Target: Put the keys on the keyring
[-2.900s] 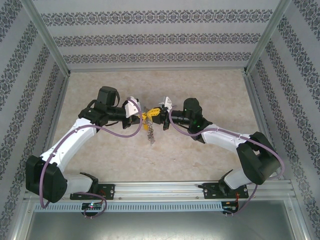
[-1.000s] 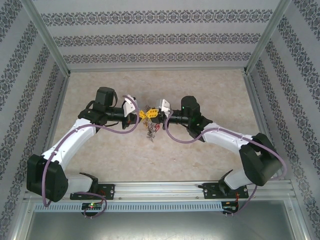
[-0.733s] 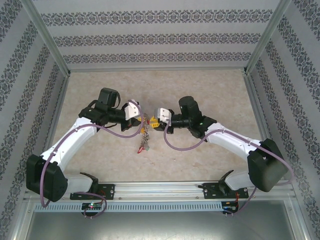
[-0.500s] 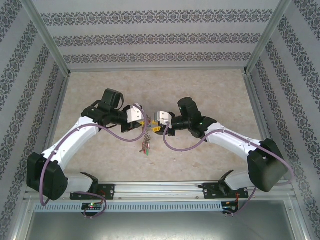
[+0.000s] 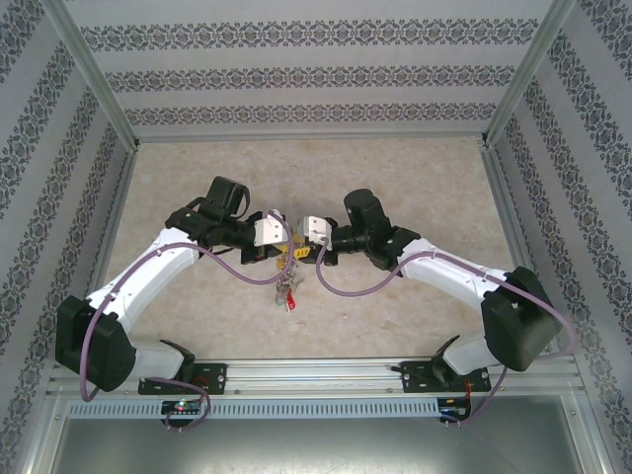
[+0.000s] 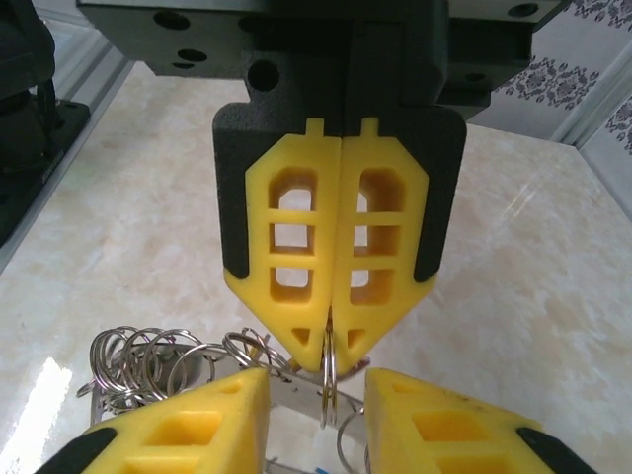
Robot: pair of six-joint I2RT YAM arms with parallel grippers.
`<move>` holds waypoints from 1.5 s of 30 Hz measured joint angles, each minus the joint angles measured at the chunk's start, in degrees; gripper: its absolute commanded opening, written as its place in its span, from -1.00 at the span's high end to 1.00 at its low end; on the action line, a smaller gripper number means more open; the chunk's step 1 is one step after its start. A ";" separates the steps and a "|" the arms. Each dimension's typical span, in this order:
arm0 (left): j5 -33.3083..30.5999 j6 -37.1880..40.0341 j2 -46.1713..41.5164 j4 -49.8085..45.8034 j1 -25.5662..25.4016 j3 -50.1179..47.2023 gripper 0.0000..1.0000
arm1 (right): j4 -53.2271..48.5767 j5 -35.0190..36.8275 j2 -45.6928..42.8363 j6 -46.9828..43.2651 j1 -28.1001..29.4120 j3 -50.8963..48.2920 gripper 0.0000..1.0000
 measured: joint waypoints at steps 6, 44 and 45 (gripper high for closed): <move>-0.33 0.20 0.00 -0.50 0.04 0.76 1.00 | 3.15 0.76 0.33 3.56 0.26 -0.11 1.00; 6.49 -10.86 -0.92 8.50 0.52 1.27 0.51 | 30.32 1.44 -3.82 24.74 -3.17 -8.41 1.00; 6.49 -11.13 -1.01 8.72 0.59 1.01 0.51 | 30.34 1.42 -3.82 24.79 -3.15 -8.41 1.00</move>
